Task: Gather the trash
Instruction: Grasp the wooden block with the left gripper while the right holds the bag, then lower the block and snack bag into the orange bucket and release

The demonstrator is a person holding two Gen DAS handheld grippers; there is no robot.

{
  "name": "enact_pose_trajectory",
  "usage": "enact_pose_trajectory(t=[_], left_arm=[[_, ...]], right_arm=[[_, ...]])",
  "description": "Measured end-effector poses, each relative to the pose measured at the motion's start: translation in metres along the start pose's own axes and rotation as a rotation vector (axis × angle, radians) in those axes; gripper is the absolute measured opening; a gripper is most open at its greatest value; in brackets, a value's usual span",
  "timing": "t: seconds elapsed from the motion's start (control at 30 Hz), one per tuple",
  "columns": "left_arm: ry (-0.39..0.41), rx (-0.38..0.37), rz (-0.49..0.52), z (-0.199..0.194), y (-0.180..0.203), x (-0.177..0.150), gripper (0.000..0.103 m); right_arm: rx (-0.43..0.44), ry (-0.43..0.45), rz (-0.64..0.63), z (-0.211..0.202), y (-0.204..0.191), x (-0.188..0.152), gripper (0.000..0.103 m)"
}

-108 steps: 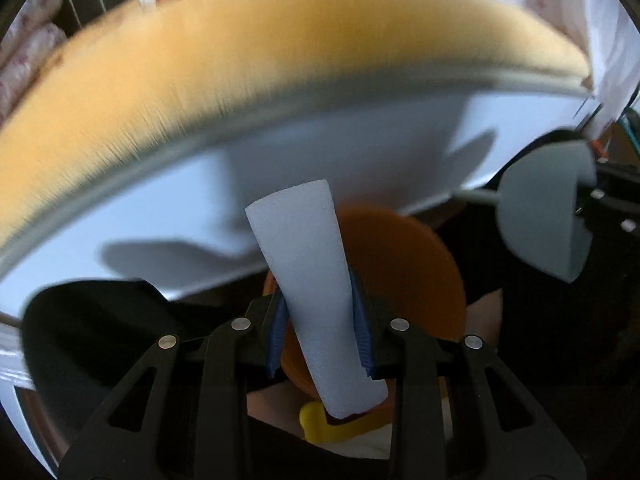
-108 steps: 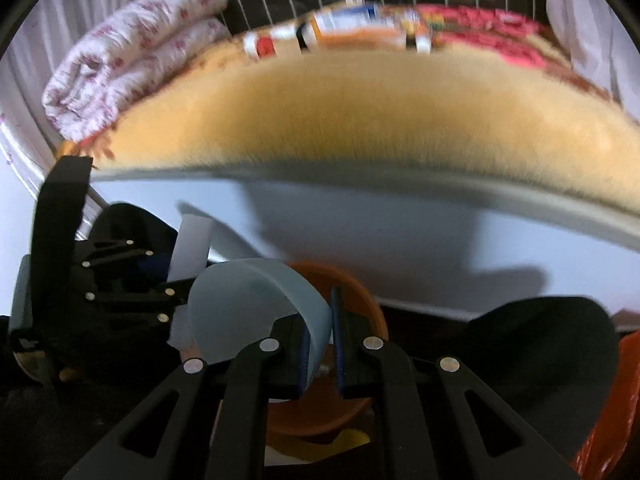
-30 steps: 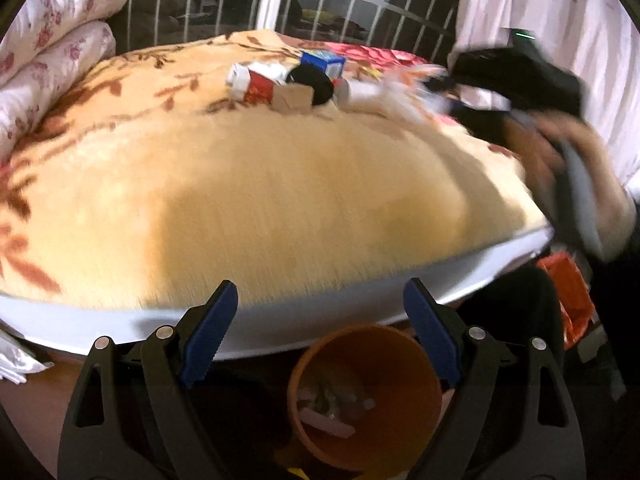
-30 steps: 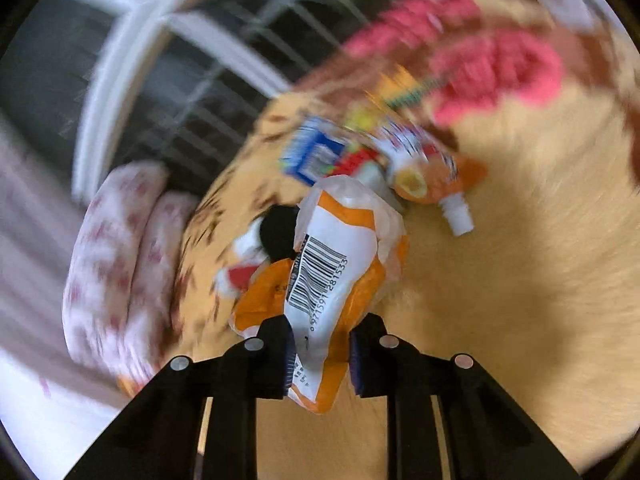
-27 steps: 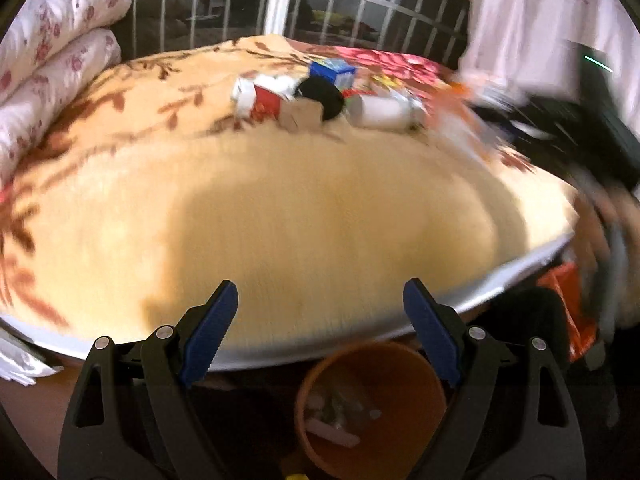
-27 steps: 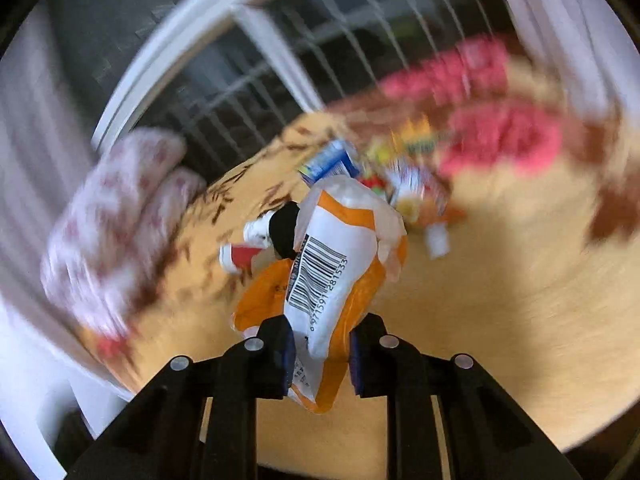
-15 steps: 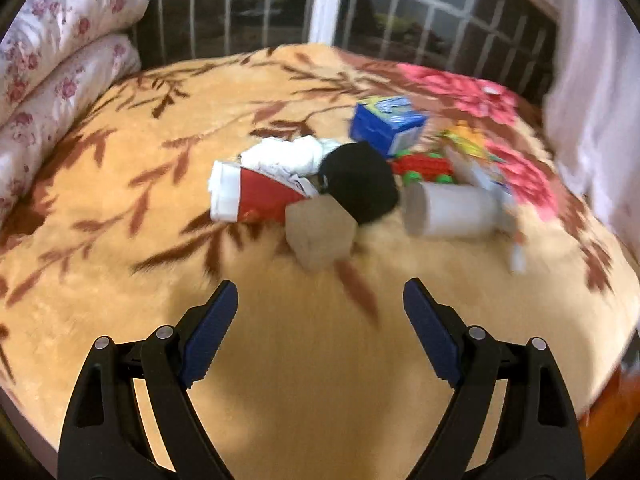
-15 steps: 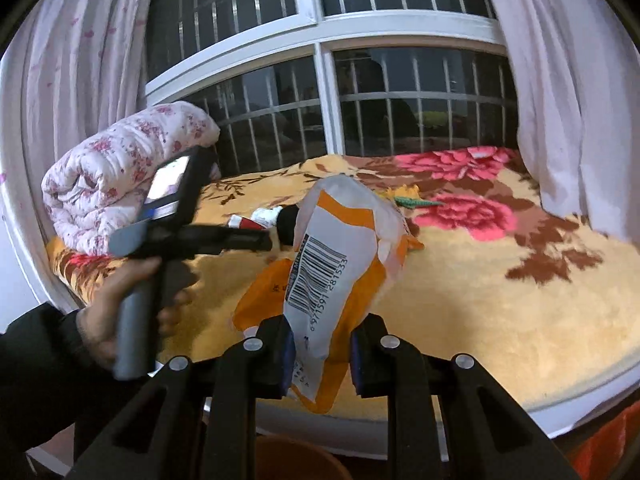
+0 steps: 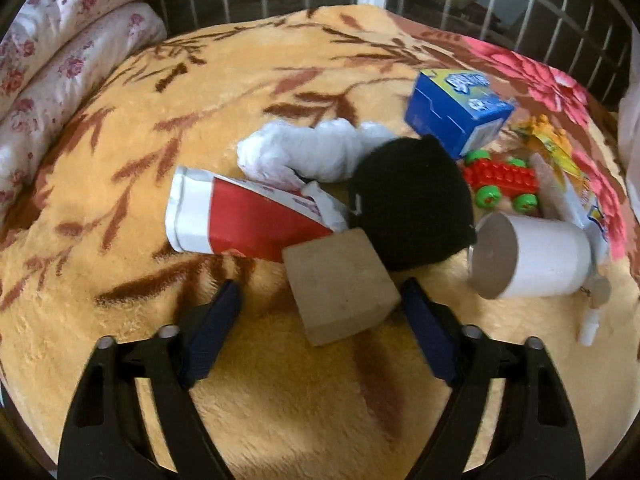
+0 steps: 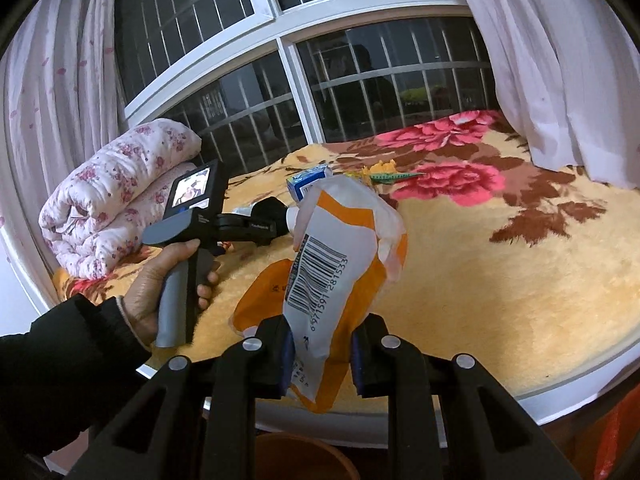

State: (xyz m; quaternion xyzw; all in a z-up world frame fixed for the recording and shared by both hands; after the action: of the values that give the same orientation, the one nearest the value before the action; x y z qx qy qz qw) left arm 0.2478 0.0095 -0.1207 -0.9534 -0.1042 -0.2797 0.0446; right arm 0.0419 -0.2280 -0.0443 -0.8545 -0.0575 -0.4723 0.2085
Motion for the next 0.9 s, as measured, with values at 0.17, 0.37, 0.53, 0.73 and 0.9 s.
enact_pose_trajectory(t=[0.17, 0.37, 0.53, 0.73, 0.9], left_arm=[[0.028, -0.057, -0.041, -0.001, -0.006, 0.004, 0.043], [0.075, -0.129, -0.01, -0.025, -0.008, -0.008, 0.036], [0.096, -0.176, 0.049, -0.055, -0.012, -0.038, 0.036], [0.124, -0.219, 0.129, -0.102, -0.02, -0.085, 0.036], [0.14, -0.251, 0.235, -0.143, -0.024, -0.136, 0.036]], right_arm=[[0.002, -0.005, -0.005, 0.001, -0.003, 0.0, 0.022], [0.001, 0.004, -0.02, -0.004, -0.009, -0.001, 0.022], [0.004, -0.005, -0.039, -0.007, -0.017, -0.005, 0.022], [0.002, -0.026, -0.071, -0.012, -0.029, -0.013, 0.022], [0.002, -0.038, -0.118, -0.024, -0.039, -0.018, 0.022]])
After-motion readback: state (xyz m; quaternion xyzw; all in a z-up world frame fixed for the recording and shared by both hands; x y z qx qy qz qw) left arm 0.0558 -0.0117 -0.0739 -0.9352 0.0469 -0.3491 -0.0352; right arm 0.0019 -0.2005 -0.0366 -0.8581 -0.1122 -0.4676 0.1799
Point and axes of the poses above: each gripper's, at about its wrist camera, not at the fingertips, and z roughly the way its jaws point, y to its right, x to its top, the point moved 9 cm from there along z, roughly the way its jaws point, and after that the axes turned 3 degrees about x, right-handed, at the moved point
